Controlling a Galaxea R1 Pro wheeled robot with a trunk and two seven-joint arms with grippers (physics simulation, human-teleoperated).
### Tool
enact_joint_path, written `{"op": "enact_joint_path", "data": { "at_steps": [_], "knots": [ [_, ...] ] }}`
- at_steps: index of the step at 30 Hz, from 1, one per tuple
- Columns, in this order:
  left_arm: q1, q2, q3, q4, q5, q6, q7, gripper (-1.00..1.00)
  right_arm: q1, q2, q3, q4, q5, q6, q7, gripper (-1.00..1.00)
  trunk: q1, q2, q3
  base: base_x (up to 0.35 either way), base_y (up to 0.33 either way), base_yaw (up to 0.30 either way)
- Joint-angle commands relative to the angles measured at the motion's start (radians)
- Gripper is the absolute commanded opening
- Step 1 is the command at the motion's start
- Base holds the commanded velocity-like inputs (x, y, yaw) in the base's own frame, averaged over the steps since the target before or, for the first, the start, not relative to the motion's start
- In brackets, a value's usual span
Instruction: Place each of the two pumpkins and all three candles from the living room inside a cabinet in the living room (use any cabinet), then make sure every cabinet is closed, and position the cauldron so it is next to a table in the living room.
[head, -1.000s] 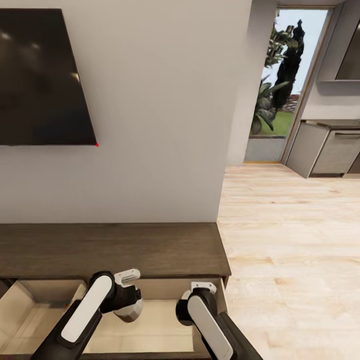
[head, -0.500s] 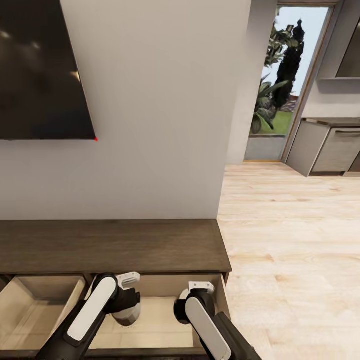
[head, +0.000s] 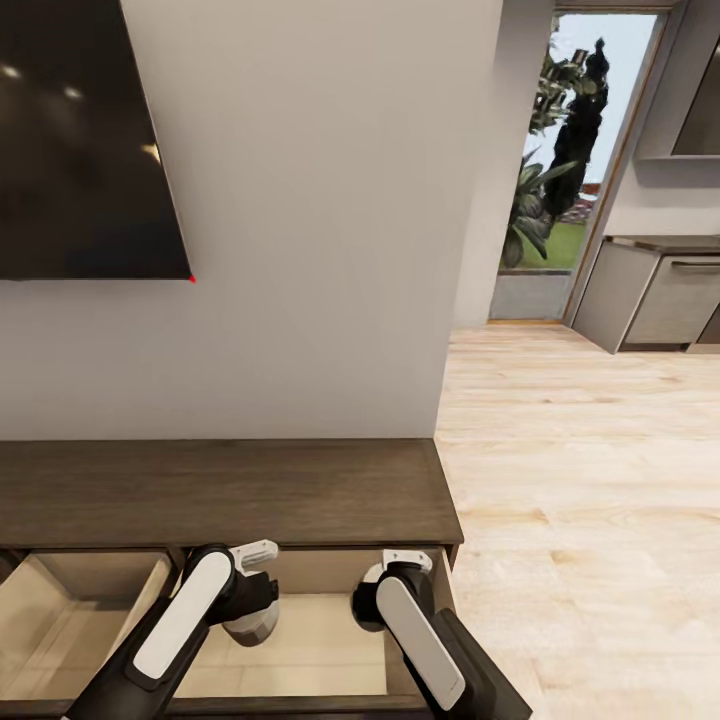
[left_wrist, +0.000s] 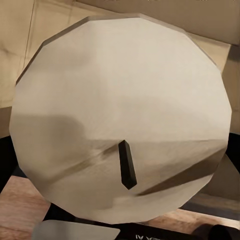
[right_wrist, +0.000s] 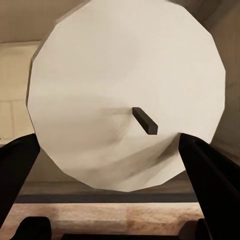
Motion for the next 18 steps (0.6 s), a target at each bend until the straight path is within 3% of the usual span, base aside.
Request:
{"op": "enact_joint_path", "data": {
  "at_steps": [1, 18],
  "knots": [
    [-0.001, 0.001, -0.002, -0.001, 0.008, 0.003, 0.01, -1.0, -0.001, 0.0, 0.001, -0.001, -0.007, 0.004, -0.01, -1.0, 0.0, 0.0, -0.001, 0.0, 0.0, 0.0],
    [-0.001, 0.001, -0.002, -0.001, 0.008, 0.003, 0.01, -1.0, -0.001, 0.0, 0.001, 0.001, -0.008, 0.004, -0.01, -1.0, 0.019, -0.035, -0.017, 0.0, 0.0, 0.0]
  ]
}}
